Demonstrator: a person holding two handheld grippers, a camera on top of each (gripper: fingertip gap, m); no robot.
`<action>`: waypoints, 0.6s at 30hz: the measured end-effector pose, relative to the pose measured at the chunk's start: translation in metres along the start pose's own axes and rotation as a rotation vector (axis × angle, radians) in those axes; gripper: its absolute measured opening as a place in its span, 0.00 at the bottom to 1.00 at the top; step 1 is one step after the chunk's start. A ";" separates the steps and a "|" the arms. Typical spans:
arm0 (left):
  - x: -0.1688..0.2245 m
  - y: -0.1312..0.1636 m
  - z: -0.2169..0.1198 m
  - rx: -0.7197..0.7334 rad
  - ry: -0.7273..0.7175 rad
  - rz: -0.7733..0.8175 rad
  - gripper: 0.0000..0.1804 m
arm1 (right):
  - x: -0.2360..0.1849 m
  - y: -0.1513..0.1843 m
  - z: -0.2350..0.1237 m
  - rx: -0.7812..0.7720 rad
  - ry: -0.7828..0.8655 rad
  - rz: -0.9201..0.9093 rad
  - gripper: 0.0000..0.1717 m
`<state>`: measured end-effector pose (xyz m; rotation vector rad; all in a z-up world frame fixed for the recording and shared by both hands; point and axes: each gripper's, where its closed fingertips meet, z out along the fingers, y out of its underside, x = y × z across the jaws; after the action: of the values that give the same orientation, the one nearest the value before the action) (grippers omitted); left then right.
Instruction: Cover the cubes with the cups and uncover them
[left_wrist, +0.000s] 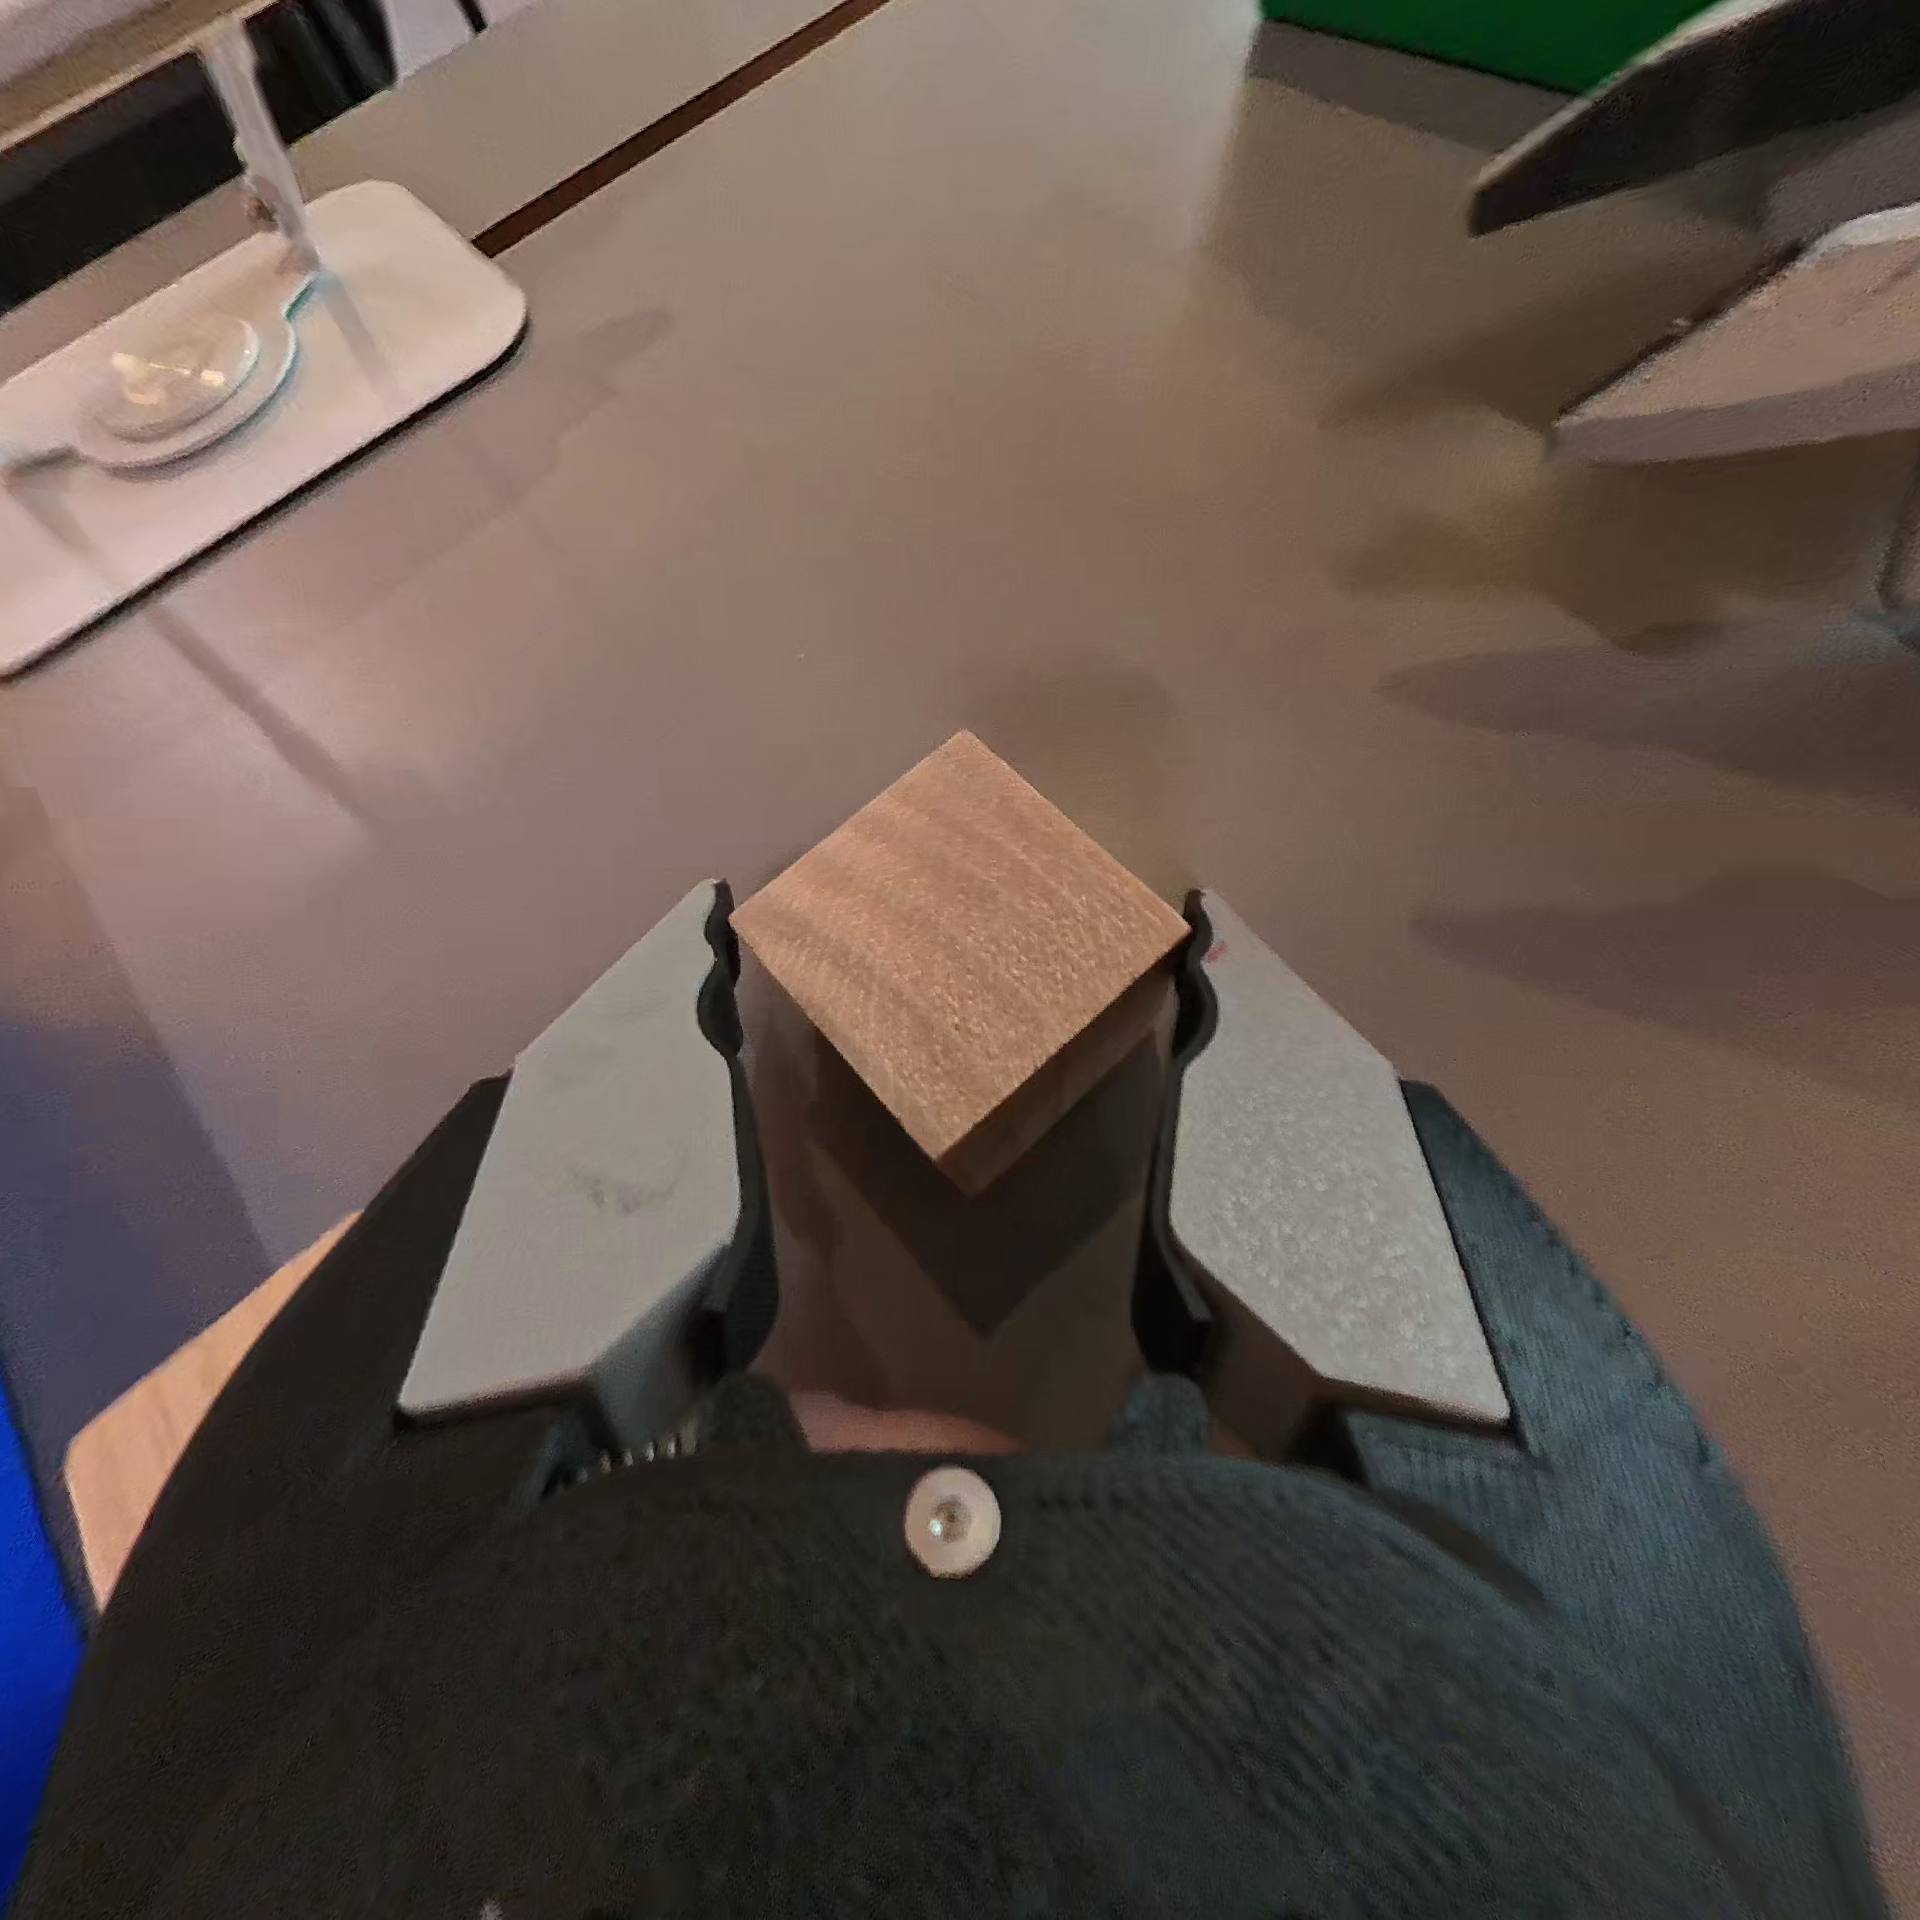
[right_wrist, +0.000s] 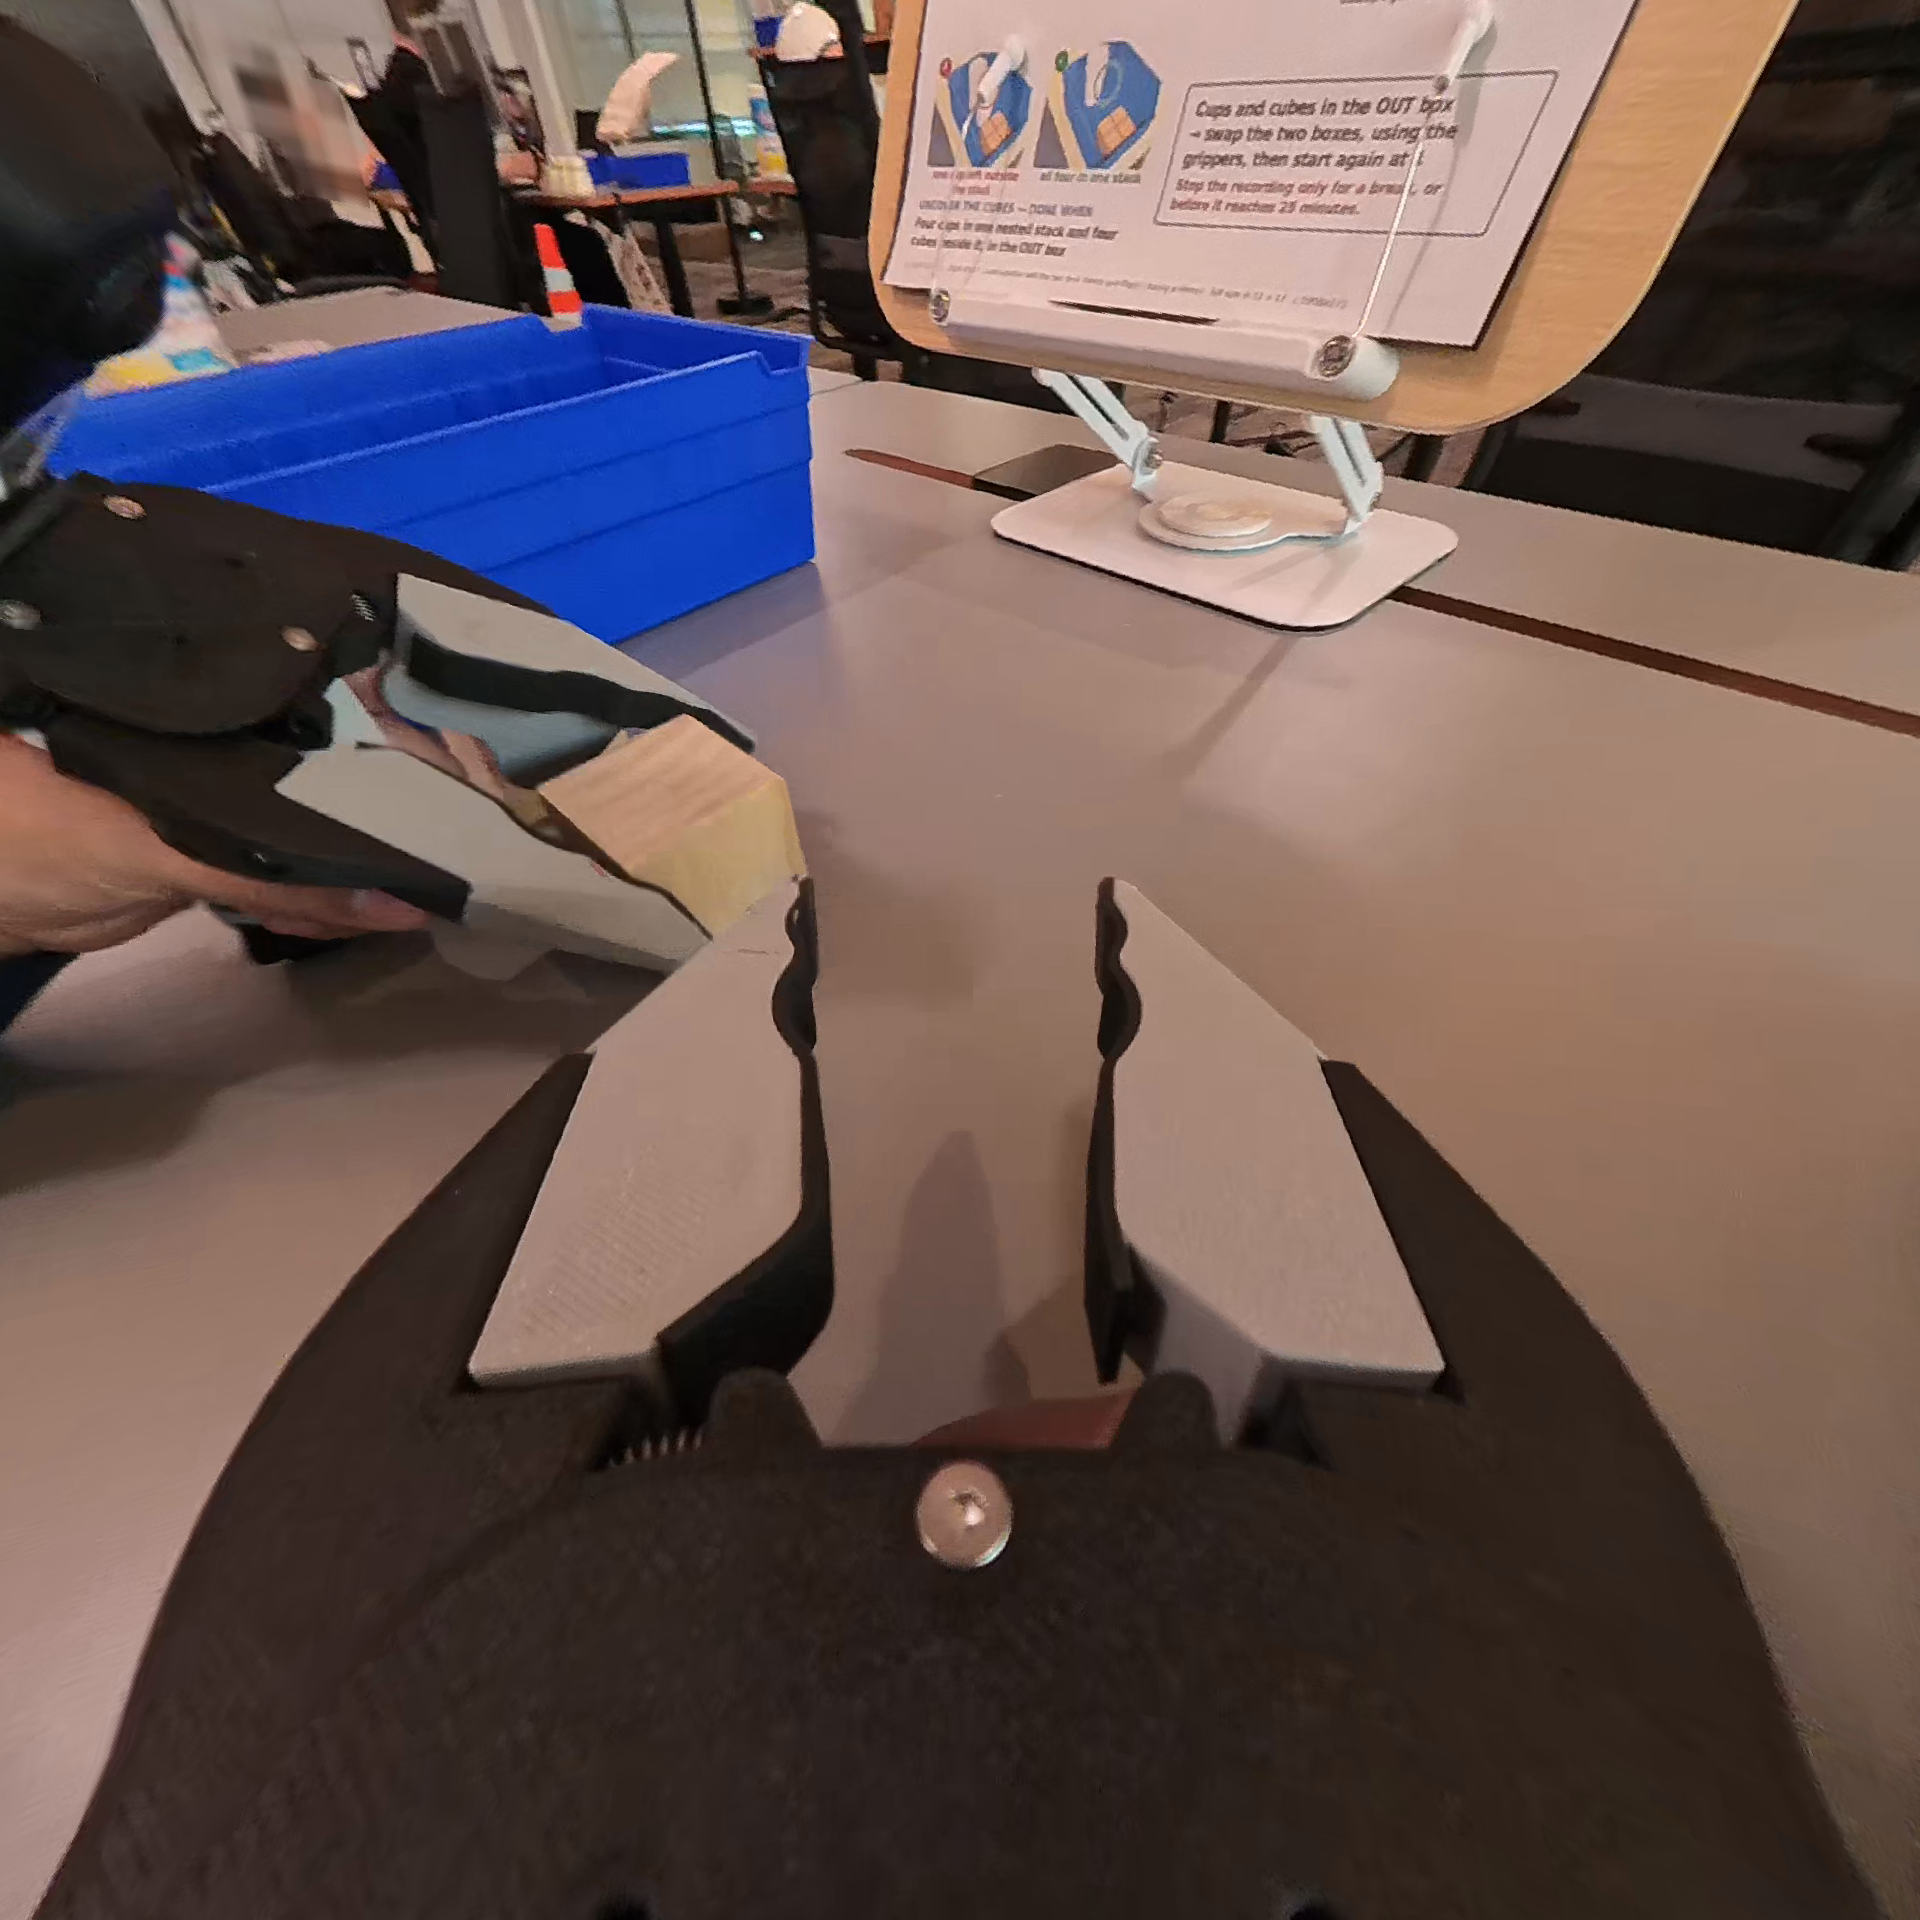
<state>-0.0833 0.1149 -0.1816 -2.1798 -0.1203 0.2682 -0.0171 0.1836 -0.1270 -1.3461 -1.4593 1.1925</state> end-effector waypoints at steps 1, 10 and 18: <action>0.004 -0.005 0.000 0.020 -0.006 0.055 0.46 | -0.003 -0.001 -0.001 0.008 -0.027 0.020 0.31; 0.066 -0.071 -0.032 0.468 -0.176 0.724 0.46 | -0.045 -0.017 -0.012 0.047 -0.487 0.425 0.47; 0.098 -0.089 -0.057 0.679 -0.125 0.761 0.46 | -0.081 -0.014 -0.023 -0.012 -0.705 0.395 0.33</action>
<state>0.0266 0.1397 -0.0921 -1.4438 0.6555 0.7488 0.0108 0.1057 -0.1053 -1.3211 -1.7034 2.0673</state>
